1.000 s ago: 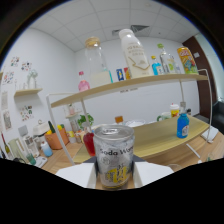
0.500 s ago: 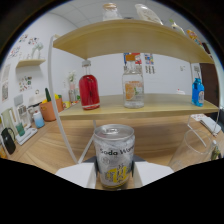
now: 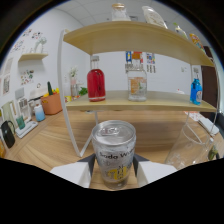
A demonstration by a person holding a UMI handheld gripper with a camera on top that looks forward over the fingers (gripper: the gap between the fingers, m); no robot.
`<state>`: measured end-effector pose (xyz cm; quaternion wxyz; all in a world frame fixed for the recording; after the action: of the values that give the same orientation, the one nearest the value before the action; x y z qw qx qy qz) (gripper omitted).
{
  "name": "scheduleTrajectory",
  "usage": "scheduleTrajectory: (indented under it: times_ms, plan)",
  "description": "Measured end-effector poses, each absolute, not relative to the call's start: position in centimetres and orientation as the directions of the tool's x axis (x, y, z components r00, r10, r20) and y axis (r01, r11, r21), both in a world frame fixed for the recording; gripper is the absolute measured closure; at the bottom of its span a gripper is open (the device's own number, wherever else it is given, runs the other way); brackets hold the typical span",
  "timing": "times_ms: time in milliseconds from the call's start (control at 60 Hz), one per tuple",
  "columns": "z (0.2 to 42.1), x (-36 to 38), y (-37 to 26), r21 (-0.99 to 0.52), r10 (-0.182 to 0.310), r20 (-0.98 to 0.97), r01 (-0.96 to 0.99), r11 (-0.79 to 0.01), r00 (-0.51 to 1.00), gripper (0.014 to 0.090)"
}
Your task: Make me a cup of Mojito.
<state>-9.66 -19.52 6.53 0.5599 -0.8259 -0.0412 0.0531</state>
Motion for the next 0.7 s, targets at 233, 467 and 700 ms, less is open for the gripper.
scheduleTrajectory:
  times_ms: [233, 467, 700]
  plan:
    - [10.1, -9.8, -23.5, -0.9, 0.107, -0.01, 0.038, -0.434, 0.994, 0.0197]
    - [13.8, -8.4, -30.0, -0.878, 0.073, 0.026, 0.057, -0.474, 0.997, 0.0191]
    - [14.7, -3.5, -33.9, -0.86, 0.015, 0.041, 0.043, -0.509, 0.999, 0.019]
